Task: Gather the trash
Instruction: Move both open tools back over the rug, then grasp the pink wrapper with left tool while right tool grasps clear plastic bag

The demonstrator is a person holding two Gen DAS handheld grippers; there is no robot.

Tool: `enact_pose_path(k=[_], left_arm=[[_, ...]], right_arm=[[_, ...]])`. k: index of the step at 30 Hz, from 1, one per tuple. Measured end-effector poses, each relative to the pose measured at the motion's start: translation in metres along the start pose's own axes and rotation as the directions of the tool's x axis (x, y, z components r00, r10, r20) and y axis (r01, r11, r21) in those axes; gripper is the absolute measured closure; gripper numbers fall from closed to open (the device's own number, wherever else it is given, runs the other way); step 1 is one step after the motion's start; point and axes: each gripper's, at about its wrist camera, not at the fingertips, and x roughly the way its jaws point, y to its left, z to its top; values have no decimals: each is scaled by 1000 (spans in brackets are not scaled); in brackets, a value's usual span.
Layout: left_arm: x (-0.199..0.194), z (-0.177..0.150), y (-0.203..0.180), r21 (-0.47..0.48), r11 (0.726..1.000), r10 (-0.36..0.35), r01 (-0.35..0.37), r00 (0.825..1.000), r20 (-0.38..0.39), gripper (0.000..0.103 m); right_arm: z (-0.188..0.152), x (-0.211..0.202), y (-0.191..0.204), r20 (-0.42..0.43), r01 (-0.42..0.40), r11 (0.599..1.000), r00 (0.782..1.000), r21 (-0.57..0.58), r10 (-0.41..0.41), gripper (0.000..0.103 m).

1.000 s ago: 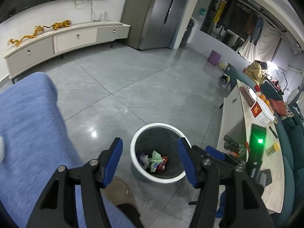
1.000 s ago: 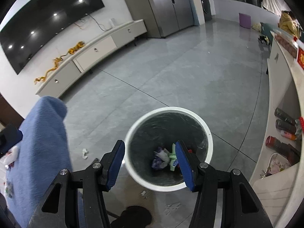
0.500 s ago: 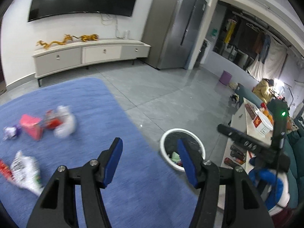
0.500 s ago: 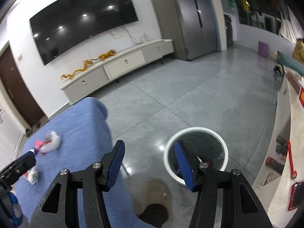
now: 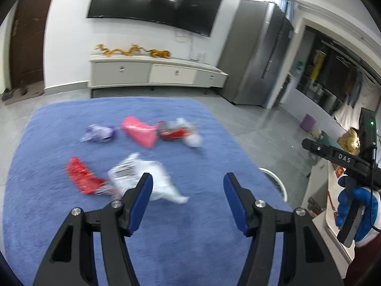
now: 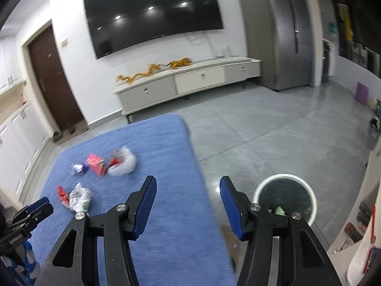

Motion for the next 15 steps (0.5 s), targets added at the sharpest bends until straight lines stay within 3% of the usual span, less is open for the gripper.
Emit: enact_pose_path(k=[7,15], left_arm=[[8,10,55,-76,996,39,-42,998,-41,43],[71,46,72,-155,987,24,-45,990,-136,43]], right_arm=[[1,47,54,-74,-95,992,993,-85,89,48],[5,106,96,-153,-199,966,973,-166,174,42]])
